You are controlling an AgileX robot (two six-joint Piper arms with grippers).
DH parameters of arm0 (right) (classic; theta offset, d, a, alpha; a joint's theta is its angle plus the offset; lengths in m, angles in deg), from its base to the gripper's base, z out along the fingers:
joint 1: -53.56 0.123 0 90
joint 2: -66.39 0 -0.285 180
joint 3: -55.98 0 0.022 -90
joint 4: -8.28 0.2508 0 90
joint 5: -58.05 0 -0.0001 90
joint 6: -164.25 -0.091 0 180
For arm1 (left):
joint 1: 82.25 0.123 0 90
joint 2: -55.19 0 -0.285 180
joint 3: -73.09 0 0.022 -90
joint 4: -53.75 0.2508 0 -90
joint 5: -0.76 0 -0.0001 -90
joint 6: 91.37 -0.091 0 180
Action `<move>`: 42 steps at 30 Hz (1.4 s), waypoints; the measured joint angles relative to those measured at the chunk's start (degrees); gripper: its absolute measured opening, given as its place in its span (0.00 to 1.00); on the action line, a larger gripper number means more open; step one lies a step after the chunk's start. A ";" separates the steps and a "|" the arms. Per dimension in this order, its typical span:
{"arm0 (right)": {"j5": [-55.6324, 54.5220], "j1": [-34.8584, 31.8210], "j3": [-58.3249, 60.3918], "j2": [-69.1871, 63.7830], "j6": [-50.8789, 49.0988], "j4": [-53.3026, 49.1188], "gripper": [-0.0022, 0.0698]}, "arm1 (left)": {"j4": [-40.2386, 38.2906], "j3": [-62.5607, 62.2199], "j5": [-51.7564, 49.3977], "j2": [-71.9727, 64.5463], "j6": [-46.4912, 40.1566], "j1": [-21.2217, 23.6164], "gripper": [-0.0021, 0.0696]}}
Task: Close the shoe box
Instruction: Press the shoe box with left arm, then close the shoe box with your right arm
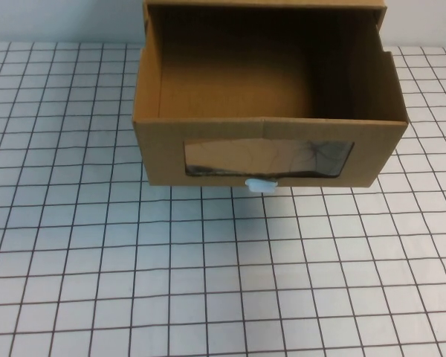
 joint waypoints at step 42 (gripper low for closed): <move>9.94 20.94 -9.68 -23.83 60.87 24.04 0.01 | -27.25 -84.80 -48.45 -79.03 -20.86 -10.54 0.02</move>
